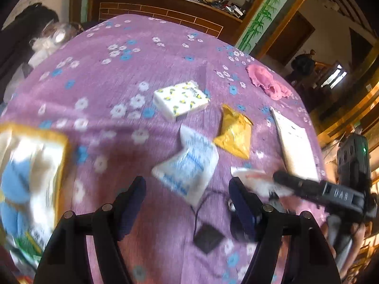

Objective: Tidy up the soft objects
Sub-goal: 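Grasp the white desiccant packet with left tool while right tool grasps the red-lettered pouch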

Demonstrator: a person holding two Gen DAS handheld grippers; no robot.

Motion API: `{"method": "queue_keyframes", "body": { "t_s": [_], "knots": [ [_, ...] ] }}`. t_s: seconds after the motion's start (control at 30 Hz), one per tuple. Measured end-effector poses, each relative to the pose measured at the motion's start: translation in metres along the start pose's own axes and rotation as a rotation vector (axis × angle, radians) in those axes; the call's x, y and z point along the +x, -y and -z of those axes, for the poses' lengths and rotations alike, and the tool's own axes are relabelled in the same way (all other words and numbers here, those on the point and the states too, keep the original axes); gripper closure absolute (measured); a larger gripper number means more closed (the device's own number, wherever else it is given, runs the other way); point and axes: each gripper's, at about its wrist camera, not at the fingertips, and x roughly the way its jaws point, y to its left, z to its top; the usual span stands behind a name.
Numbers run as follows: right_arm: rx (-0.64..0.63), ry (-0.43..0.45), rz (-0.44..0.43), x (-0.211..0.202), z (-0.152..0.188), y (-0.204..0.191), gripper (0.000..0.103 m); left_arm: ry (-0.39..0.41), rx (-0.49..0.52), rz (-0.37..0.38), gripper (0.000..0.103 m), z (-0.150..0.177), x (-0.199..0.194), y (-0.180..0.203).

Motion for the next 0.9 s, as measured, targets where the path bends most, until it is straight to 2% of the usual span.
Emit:
{"method": "queue_keyframes", "body": {
  "t_s": [0.1,0.17,0.2,0.23,0.3,0.33,0.43,0.5,0.63,0.73,0.9],
  "knots": [
    [0.001,-0.012,-0.016,0.006,0.000,-0.001,0.055,-0.043,0.026,0.014,0.027,-0.008,0.020,0.009],
    [0.004,-0.004,-0.020,0.006,0.000,-0.002,0.057,-0.056,0.057,-0.023,0.027,-0.011,0.032,0.013],
    [0.000,0.003,-0.006,0.007,0.000,-0.003,0.060,-0.064,0.060,-0.047,0.027,-0.012,0.037,0.014],
    [0.001,0.009,0.001,0.007,0.001,-0.004,0.069,-0.070,0.056,-0.070,0.027,-0.015,0.044,0.013],
    [0.001,0.014,-0.002,0.006,0.001,-0.004,0.076,-0.075,0.043,-0.081,0.027,-0.018,0.053,0.010],
    [-0.005,0.022,0.000,0.005,0.001,-0.006,0.082,-0.061,0.031,-0.077,0.027,-0.020,0.055,0.009],
    [-0.030,0.059,-0.013,-0.003,0.001,-0.012,0.089,-0.030,0.042,-0.059,0.029,-0.016,0.055,0.007],
    [-0.048,0.088,-0.012,-0.010,0.001,-0.016,0.092,-0.017,0.052,-0.052,0.035,-0.013,0.052,0.005],
    [-0.054,0.101,-0.025,-0.012,0.000,-0.016,0.095,-0.032,0.029,-0.028,0.035,-0.014,0.051,-0.001],
    [-0.055,0.121,-0.044,-0.014,-0.001,-0.016,0.098,-0.044,-0.032,0.008,0.035,-0.017,0.050,-0.008],
    [-0.069,0.180,-0.046,-0.023,-0.001,-0.020,0.099,-0.036,-0.030,-0.018,0.035,-0.022,0.055,-0.002]
  ]
}}
